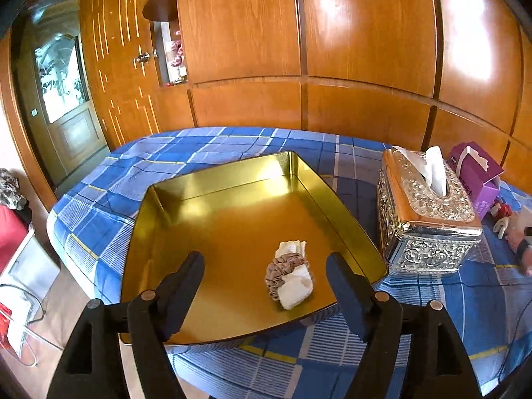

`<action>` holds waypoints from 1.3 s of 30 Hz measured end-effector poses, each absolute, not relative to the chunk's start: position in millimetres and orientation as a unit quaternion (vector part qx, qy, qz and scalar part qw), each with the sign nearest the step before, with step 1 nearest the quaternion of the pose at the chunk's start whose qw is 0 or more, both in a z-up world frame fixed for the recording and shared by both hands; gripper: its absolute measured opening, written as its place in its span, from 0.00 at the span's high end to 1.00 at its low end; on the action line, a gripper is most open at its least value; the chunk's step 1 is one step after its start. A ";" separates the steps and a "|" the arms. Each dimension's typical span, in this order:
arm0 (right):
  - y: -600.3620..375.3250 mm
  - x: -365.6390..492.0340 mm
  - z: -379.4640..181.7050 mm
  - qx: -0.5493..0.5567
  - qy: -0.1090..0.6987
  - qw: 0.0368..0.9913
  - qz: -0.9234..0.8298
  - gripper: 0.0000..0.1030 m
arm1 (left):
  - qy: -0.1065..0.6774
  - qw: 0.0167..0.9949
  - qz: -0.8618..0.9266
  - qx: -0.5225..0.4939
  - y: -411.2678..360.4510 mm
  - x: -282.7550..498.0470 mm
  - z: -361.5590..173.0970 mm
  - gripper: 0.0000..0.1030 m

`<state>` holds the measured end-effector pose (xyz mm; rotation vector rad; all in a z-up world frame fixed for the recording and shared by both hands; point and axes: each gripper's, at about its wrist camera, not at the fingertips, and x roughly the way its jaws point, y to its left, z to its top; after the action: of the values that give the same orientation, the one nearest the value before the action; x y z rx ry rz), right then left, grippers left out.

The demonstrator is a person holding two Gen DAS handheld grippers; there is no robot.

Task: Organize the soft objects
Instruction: 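Carry the white towel roll to the gold tray and release it with the right gripper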

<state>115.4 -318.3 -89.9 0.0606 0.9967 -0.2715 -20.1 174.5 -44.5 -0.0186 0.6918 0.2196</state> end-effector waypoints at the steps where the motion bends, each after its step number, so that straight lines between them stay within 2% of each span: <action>1: -317.2 116.4 -89.0 0.029 0.476 0.869 -0.131 0.84 | 0.337 0.935 0.107 -0.008 174.9 -22.2 -43.7 0.26; 11: -295.4 134.7 -62.6 0.025 0.461 0.880 -0.111 0.84 | 0.333 0.938 0.099 -0.010 175.9 -32.1 -41.8 0.26; 24: -252.5 170.4 -0.9 0.008 0.424 0.903 -0.065 0.84 | 0.336 0.938 0.089 -0.007 169.4 -34.1 -42.9 0.26; 31: -201.6 195.6 30.5 -0.018 0.403 0.914 -0.027 0.84 | 0.336 0.937 0.095 -0.004 171.7 -37.1 -40.8 0.25; 39: -101.1 219.3 59.4 -0.059 0.383 0.920 0.054 0.84 | 0.329 0.938 0.108 -0.002 180.3 -42.6 -34.6 0.24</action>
<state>219.3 -101.1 59.4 -0.1218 0.7873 0.1113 -42.6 180.3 -34.6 -0.0037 0.6719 0.2199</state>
